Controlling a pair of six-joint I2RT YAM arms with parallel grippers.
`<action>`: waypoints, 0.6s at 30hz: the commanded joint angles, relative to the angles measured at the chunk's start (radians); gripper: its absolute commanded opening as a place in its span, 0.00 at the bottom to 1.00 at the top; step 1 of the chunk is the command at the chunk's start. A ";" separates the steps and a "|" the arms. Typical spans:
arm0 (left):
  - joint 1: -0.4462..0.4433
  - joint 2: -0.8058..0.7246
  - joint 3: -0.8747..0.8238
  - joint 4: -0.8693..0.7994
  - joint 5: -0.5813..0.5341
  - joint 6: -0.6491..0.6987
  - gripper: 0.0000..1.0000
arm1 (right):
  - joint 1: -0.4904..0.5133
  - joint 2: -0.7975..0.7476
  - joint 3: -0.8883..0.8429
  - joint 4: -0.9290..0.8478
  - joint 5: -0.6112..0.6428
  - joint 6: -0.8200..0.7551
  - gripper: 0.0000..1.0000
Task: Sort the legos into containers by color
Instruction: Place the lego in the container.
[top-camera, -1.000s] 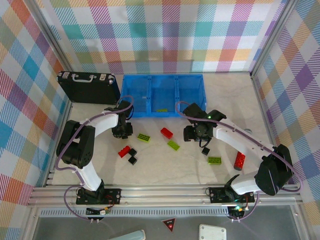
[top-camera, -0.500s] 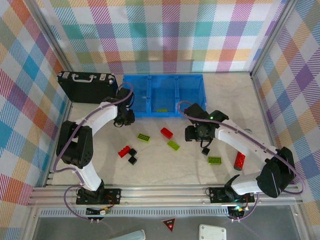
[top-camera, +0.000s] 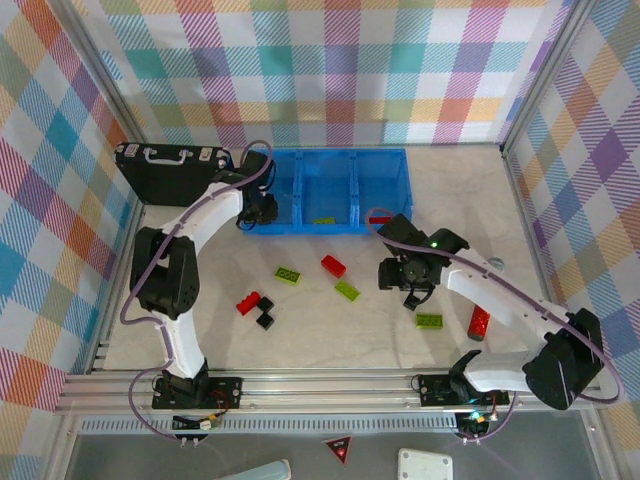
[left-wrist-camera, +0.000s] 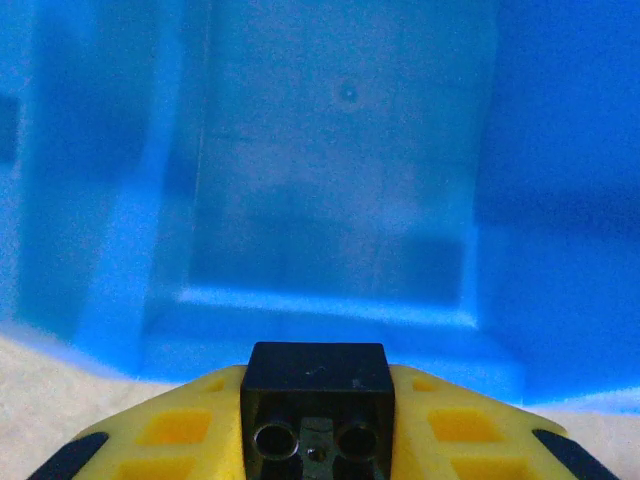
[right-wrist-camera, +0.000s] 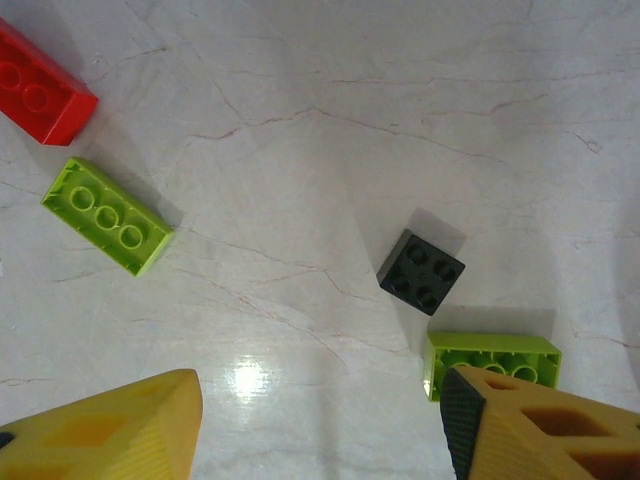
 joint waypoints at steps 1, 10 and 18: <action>0.006 0.039 0.068 -0.041 -0.013 0.027 0.32 | -0.005 -0.036 -0.015 -0.047 0.023 0.028 0.66; 0.006 0.187 0.239 -0.079 -0.041 0.072 0.32 | -0.005 -0.069 -0.049 -0.088 0.025 0.052 0.66; 0.009 0.314 0.351 -0.090 -0.052 0.088 0.32 | -0.005 -0.085 -0.044 -0.108 0.034 0.063 0.66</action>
